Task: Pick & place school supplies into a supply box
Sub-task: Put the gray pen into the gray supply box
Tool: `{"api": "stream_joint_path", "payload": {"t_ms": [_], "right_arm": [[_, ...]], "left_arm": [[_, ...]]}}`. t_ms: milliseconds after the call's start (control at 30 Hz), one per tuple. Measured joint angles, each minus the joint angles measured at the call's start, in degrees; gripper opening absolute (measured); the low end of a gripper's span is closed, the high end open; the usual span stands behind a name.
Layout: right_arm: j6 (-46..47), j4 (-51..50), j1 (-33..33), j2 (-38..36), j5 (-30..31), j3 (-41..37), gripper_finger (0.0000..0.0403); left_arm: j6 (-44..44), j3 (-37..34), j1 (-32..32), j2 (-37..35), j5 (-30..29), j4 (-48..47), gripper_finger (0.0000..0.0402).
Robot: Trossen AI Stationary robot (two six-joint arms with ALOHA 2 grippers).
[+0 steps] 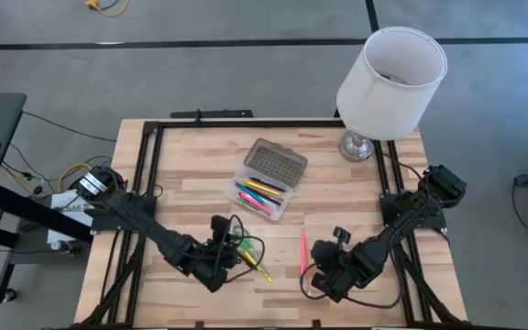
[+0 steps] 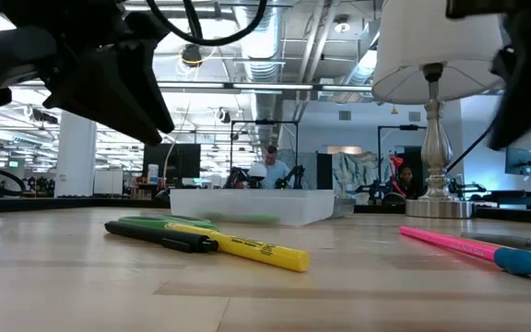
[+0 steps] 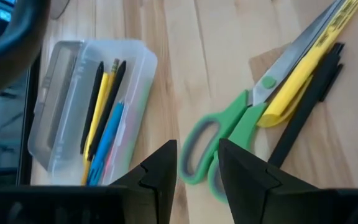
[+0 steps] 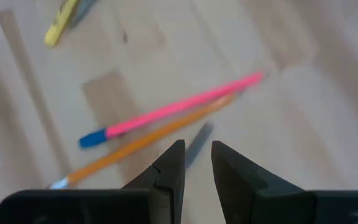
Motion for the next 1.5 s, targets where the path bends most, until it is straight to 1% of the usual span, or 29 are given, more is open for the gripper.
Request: {"api": "stream_joint_path", "payload": {"t_ms": [100, 167, 267, 467, 667, 900, 1100, 1300, 1500], "right_arm": [[4.35, -0.01, -0.05, 0.0, -5.54, 0.0, 0.0074], [6.66, -0.02, 0.17, 0.0, -7.28, 0.0, 0.0074], [8.57, -0.02, 0.71, 0.0, -7.46, 0.0, 0.0074], [8.63, 1.03, 0.98, 2.44, -7.51, 0.07, 0.0074], [7.28, 1.48, 0.56, 5.29, -11.62, -0.04, 0.0074], [8.57, 2.25, 0.58, 5.35, -11.94, -0.02, 0.0075], [8.63, 2.72, 0.53, 6.32, -12.15, 0.04, 0.0087], [9.73, 2.06, -0.18, 10.01, -16.34, 0.1, 0.0102], [9.71, 1.9, -0.18, 10.72, -16.62, 0.28, 0.0113]], "left_arm": [[-1.08, -0.01, 0.36, 0.02, 0.02, -1.02, 0.0113], [-1.38, -0.02, 0.56, 0.02, 0.0, -1.2, 0.0113], [-1.44, -0.01, 0.79, 0.02, 0.01, -1.18, 0.0113], [-1.4, 0.0, 1.0, 0.04, 0.02, -1.18, 0.0113], [-1.36, 0.0, 1.0, 0.04, -0.06, -1.18, 0.0113], [-1.22, 0.0, 1.0, 0.04, -0.13, -1.16, 0.0113], [-1.12, 0.0, 1.0, 0.04, -0.13, -1.16, 0.0113], [-1.12, 0.0, 1.17, 0.04, -0.13, -1.07, 0.0113], [-0.75, 0.0, 1.66, 0.06, -0.13, -0.64, 0.0113]]}}
